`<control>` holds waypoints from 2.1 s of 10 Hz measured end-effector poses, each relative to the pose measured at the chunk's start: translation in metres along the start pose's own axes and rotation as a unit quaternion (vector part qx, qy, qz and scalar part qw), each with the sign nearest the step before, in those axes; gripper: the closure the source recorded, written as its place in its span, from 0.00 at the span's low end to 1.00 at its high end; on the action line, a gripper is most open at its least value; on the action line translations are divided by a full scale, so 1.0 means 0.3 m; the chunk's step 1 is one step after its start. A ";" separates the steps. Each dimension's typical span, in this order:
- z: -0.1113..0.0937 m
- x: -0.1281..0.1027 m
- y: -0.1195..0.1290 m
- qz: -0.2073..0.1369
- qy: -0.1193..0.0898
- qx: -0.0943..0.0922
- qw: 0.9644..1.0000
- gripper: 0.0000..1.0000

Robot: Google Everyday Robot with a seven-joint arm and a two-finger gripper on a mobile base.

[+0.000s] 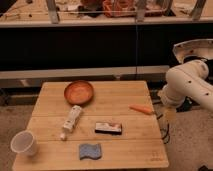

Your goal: Push the eraser across the table

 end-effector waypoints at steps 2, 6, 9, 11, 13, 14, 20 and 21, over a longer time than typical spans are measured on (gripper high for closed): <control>0.000 0.000 0.000 0.000 0.000 0.000 1.000 0.20; 0.000 0.000 0.000 0.000 0.000 0.000 1.000 0.20; 0.000 0.000 0.000 0.000 0.000 0.000 1.000 0.20; -0.001 0.000 0.000 0.000 0.000 0.000 1.000 0.20; -0.001 0.000 0.000 0.000 0.000 0.000 1.000 0.20; -0.001 0.000 0.000 0.000 0.000 0.000 1.000 0.20; 0.060 -0.155 0.072 -0.038 -0.017 -0.009 0.999 0.20; 0.075 -0.164 0.079 -0.045 -0.021 -0.010 0.999 0.20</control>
